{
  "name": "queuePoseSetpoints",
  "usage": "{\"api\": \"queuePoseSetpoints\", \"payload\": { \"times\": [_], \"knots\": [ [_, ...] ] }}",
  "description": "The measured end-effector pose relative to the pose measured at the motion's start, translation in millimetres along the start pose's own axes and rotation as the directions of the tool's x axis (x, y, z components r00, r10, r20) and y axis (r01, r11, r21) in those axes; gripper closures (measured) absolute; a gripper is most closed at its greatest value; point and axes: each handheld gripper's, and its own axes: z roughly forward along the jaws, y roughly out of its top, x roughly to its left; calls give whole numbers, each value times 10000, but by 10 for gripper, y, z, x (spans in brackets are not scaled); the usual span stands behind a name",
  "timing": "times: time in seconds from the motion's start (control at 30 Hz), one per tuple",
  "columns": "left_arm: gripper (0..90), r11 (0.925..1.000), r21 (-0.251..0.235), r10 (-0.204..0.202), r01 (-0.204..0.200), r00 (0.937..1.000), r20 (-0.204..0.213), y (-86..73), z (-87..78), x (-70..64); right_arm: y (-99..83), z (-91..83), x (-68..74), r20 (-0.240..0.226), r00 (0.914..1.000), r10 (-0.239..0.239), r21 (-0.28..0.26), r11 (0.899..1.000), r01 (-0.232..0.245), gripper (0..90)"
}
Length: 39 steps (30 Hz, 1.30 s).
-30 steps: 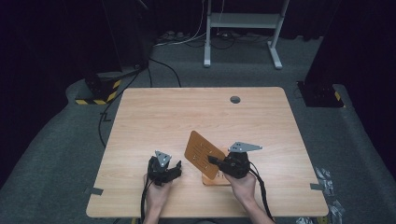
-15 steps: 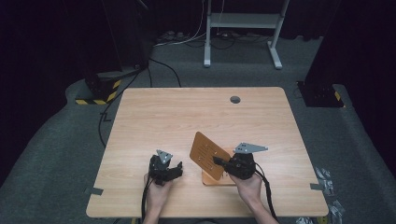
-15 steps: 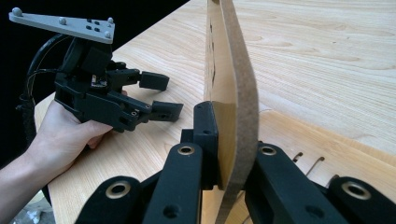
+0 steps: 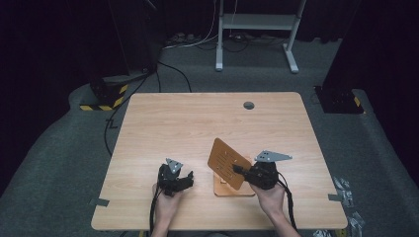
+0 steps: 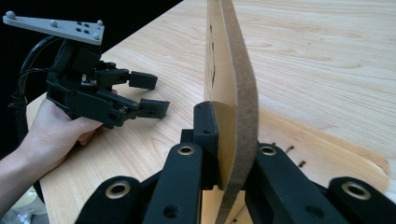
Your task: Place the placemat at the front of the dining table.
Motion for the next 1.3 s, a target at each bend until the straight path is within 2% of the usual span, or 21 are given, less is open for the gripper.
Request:
{"api": "queuePoseSetpoints", "payload": {
  "times": [0.73,0.93,1.23,1.3],
  "knots": [
    [250,10000,0,5,-5,10000,3,0,0,0,-7,-217,-235,587,9977,333,-311,9990,-315,863],
    [250,10000,-1,2,-2,10000,2,0,0,0,-10,-293,-341,933,9947,425,-487,9981,-381,864],
    [250,10000,-2,11,-11,10000,2,0,0,0,-12,-394,-452,1107,9917,647,-626,9963,-580,864],
    [250,10000,-13,6,-6,10000,20,1,2,-5,-10,-425,-496,1266,9897,669,-704,9958,-583,864]
  ]
}}
